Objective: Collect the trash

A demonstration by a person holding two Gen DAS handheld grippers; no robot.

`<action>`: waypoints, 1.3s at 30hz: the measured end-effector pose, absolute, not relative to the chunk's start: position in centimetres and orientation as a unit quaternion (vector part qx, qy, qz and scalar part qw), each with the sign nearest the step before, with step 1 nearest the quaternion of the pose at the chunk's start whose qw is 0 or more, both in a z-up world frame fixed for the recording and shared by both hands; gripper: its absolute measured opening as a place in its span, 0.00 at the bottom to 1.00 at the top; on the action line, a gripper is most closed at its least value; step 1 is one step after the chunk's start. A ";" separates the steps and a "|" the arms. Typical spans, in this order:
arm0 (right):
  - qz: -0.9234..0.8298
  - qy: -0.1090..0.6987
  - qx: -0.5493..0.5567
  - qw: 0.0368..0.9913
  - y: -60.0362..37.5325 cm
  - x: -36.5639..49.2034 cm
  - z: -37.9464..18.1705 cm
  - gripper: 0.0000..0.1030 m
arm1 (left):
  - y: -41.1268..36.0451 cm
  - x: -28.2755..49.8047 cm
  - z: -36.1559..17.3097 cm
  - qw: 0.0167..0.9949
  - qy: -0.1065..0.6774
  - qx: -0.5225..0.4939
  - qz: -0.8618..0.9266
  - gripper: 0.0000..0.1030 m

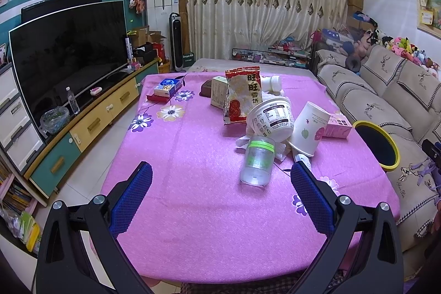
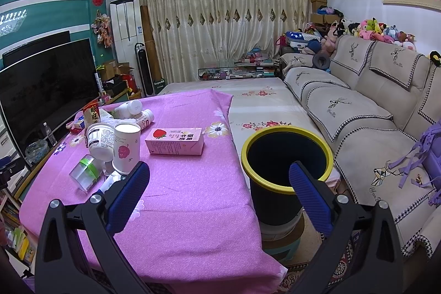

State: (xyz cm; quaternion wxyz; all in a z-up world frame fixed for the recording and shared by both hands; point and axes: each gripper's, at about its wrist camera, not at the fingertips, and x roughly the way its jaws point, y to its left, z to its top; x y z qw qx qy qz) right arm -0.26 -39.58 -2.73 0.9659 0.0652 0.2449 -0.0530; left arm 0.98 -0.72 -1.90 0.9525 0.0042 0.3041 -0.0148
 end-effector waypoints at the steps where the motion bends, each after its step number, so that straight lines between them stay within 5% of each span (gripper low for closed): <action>1: -0.053 0.245 0.065 0.966 -39.6 -0.3 -2.7 0.94 | -0.7 1.0 -1.9 0.952 0.304 0.004 -0.015 0.96; 39: -0.051 0.249 0.070 0.965 -39.6 0.2 -3.4 0.94 | -0.4 1.6 -2.4 0.949 0.315 0.004 -0.015 0.96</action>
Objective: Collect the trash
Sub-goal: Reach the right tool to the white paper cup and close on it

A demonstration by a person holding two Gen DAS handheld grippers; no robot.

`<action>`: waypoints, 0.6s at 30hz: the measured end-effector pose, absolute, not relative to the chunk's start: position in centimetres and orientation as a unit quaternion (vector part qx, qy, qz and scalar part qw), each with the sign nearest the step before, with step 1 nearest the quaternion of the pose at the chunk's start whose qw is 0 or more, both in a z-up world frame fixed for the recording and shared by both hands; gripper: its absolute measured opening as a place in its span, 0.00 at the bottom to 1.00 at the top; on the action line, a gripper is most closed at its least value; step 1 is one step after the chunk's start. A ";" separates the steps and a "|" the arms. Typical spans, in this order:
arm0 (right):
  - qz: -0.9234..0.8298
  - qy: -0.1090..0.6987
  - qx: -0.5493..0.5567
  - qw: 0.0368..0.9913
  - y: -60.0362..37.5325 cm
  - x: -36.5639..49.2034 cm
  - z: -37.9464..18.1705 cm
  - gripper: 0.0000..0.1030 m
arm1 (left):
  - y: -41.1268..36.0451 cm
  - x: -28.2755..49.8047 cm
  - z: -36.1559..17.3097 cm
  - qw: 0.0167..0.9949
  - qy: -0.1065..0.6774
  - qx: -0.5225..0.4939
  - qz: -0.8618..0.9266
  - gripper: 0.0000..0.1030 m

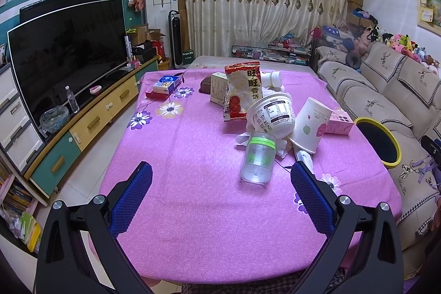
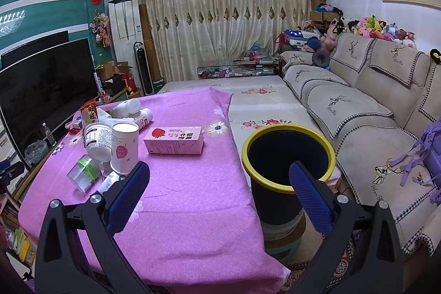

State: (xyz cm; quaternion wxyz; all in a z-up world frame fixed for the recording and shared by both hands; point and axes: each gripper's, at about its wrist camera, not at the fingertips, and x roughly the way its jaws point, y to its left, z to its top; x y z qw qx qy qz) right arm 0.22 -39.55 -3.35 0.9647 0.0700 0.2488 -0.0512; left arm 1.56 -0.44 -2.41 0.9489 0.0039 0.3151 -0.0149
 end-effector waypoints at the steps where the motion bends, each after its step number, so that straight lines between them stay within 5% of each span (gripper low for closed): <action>1: -0.050 0.250 0.070 0.964 -39.5 0.3 -3.4 0.94 | -0.4 1.6 -2.5 0.949 0.316 0.004 -0.014 0.96; 18: 0.074 0.293 0.070 0.951 -32.2 10.3 -6.0 0.94 | 0.3 3.8 -4.7 0.944 0.330 0.005 -0.012 0.96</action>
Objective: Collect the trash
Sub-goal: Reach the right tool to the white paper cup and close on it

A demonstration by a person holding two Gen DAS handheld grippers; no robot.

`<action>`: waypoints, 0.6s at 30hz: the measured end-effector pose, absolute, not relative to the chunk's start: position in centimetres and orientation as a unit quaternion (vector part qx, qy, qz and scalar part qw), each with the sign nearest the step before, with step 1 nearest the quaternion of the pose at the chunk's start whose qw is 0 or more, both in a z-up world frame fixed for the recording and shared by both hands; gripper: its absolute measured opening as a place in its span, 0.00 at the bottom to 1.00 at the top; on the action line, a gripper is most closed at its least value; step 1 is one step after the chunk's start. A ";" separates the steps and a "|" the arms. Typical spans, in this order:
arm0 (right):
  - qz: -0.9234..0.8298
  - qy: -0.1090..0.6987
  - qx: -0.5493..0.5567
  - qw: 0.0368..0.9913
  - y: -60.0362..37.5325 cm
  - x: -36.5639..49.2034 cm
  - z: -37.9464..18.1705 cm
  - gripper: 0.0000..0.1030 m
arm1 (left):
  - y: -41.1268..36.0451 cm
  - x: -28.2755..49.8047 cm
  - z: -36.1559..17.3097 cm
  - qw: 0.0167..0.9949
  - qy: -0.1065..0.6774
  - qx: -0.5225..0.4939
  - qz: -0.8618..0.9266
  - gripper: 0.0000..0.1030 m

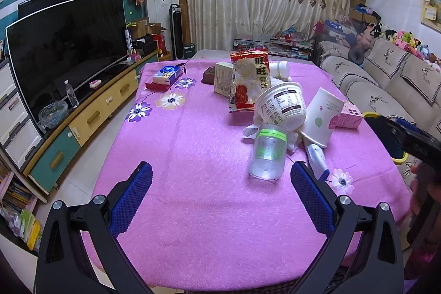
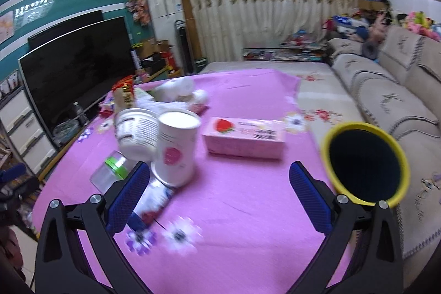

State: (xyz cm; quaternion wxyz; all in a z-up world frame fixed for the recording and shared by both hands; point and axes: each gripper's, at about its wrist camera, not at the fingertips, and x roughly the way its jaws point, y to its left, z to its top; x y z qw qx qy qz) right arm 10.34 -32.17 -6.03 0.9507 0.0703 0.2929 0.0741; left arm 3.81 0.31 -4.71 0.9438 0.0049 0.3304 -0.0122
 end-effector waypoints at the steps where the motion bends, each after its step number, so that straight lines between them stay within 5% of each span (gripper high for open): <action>1: 0.083 0.291 0.075 0.950 -31.4 11.2 -6.0 0.94 | 0.5 4.0 -4.9 0.943 0.332 0.004 -0.012 0.96; 18: 0.096 0.343 0.109 0.928 -28.4 19.7 -8.0 0.79 | 1.8 6.2 -7.1 0.937 0.348 -0.004 -0.004 0.96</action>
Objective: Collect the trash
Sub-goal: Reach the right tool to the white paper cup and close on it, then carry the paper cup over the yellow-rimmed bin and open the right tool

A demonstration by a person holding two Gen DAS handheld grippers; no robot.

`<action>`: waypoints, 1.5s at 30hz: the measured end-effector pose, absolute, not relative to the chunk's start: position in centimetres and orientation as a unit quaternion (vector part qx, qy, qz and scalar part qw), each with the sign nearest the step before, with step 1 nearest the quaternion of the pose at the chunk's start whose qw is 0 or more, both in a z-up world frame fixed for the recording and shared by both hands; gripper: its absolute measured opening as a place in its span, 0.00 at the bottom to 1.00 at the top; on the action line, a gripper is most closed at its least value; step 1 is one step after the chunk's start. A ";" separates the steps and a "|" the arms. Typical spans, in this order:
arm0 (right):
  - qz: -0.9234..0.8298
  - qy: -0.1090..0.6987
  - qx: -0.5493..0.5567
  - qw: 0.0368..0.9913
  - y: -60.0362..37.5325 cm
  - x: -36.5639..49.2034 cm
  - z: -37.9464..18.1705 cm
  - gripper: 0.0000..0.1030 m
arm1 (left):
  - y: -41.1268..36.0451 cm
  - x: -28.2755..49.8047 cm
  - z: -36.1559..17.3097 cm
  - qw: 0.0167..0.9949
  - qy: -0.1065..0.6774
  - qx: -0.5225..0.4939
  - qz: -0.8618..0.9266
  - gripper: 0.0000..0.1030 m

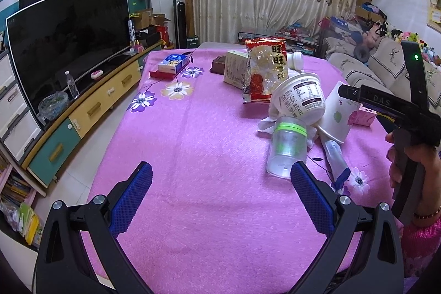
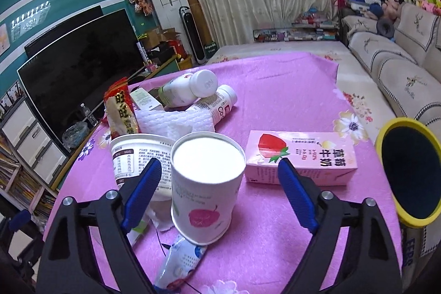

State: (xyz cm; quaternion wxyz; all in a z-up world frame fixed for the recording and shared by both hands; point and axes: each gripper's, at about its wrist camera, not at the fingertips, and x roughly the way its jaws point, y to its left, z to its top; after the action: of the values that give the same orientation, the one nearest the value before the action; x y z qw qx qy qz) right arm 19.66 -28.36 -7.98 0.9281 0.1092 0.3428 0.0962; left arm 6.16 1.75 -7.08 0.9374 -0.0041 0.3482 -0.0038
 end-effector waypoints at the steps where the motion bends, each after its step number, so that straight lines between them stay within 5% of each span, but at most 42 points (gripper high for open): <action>1: 0.098 0.347 0.111 0.926 -28.3 19.9 -8.1 0.79 | 1.8 6.3 -7.2 0.937 0.349 -0.005 -0.004 0.96; 3: 0.101 0.351 0.113 0.924 -28.1 20.3 -8.3 0.76 | 1.8 6.5 -7.3 0.936 0.351 -0.005 -0.004 0.96; 7: 0.109 0.356 0.117 0.921 -27.9 20.7 -8.5 0.53 | 1.9 6.6 -7.6 0.936 0.352 -0.005 -0.004 0.96; 20: 0.108 0.296 0.125 0.941 -31.2 16.8 -3.9 0.52 | 1.6 6.9 -7.9 0.935 0.354 -0.006 -0.010 0.96; 28: -0.026 0.269 0.121 0.955 -41.1 15.7 -3.4 0.52 | 0.9 7.2 -8.1 0.934 0.358 -0.005 -0.020 0.96; 45: -0.194 0.373 0.144 0.896 -58.3 20.8 -15.7 0.53 | -4.3 9.2 -8.4 0.925 0.375 0.032 -0.047 0.96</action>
State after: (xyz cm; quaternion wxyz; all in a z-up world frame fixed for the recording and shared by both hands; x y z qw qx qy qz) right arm 20.79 -58.32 -15.74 0.8957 0.1444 0.3730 -0.1943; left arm 9.24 -4.33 -8.42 0.9253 0.0321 0.3750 -0.0471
